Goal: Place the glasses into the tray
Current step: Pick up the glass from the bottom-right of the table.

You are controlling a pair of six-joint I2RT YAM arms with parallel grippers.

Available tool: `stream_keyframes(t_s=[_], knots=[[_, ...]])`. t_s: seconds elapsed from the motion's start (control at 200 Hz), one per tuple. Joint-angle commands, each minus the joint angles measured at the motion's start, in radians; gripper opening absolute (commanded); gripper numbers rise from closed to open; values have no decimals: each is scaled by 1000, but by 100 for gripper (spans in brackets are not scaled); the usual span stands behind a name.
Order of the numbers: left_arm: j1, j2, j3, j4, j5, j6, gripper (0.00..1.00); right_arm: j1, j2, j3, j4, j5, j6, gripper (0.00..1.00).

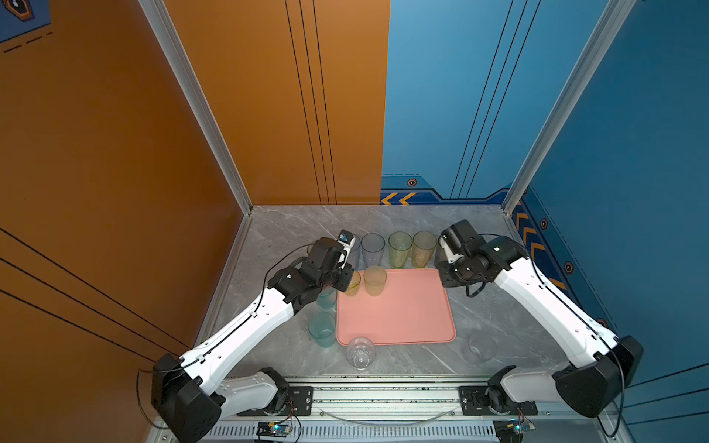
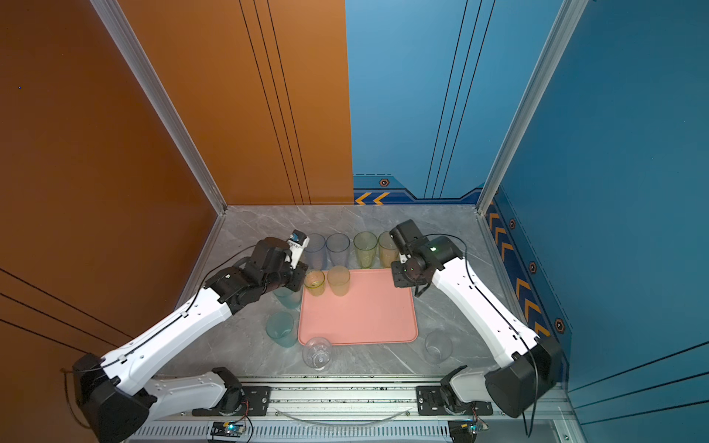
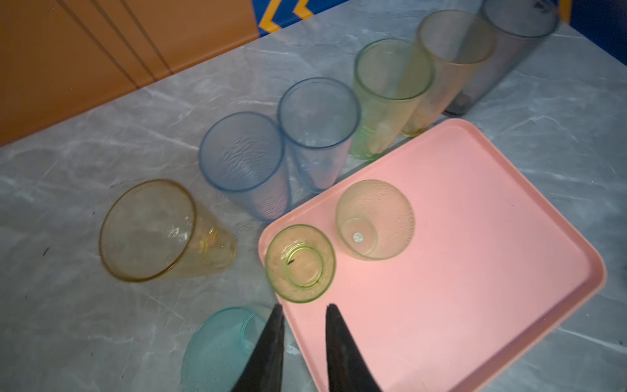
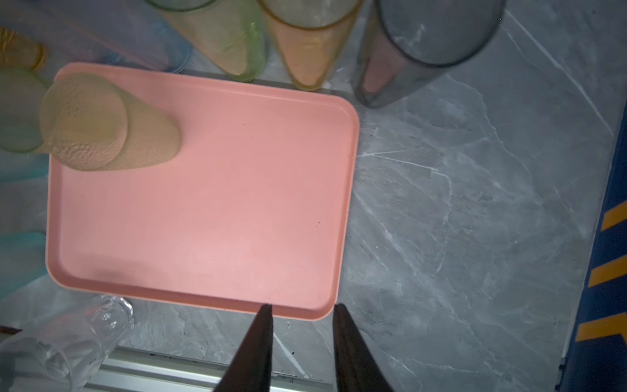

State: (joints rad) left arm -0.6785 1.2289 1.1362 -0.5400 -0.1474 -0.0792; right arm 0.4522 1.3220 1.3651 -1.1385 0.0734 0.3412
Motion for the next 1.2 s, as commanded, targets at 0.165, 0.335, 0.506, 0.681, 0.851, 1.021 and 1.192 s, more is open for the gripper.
stream_keyframes(t_s=[0.165,0.335,0.506,0.681,0.851,1.021,1.192], knots=[[-296,244,338,-173,102,85,20,-258,-94,-100,85,-39,12,31],[-384,395,475,-173,323,77,18,-322,-76,-136,124,-87,-19,32],[-472,567,629,-242,333,105,17,-506,-49,-178,157,-176,-55,32],[-533,711,748,-279,322,119,17,-640,-66,-257,229,-273,-67,32],[-565,833,838,-278,276,110,17,-662,-58,-272,251,-298,-77,32],[-569,923,917,-277,276,84,16,-690,-56,-270,255,-316,-94,32],[-566,993,986,-279,297,72,16,-708,-64,-276,266,-345,-100,32]])
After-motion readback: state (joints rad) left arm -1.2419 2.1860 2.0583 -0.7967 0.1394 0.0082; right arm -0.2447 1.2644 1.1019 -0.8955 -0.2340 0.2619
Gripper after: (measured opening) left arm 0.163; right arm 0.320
